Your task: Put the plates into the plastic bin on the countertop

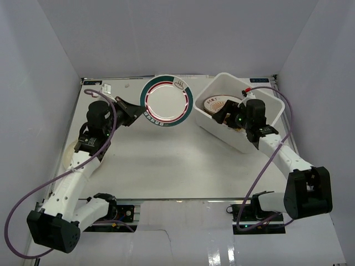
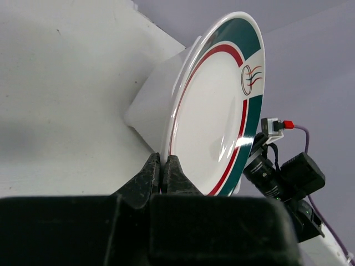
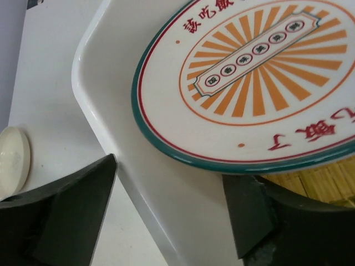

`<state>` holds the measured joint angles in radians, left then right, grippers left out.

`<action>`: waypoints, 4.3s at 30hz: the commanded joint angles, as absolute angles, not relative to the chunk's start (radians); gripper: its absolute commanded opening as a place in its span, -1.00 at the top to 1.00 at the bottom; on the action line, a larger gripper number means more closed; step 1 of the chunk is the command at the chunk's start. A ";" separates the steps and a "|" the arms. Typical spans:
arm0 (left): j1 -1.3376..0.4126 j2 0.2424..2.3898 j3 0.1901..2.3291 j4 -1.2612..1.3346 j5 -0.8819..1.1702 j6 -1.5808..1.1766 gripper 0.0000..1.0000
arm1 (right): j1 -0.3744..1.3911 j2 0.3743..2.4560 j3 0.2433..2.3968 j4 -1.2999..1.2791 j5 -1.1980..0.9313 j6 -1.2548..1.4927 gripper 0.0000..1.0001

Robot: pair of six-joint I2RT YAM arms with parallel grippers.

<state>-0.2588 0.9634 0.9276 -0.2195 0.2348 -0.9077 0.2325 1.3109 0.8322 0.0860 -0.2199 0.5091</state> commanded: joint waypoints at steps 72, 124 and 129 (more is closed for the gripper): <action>-0.670 0.469 0.966 -0.680 -0.327 -0.696 -0.96 | 1.175 2.677 2.355 -0.180 0.123 0.696 -0.40; 0.058 1.189 0.761 -0.545 -0.308 -0.614 -0.56 | 1.186 1.183 0.585 0.388 0.123 0.391 0.04; 0.064 1.330 0.795 -0.486 -0.307 -0.572 -0.34 | 1.187 1.161 0.569 0.377 0.101 0.377 0.01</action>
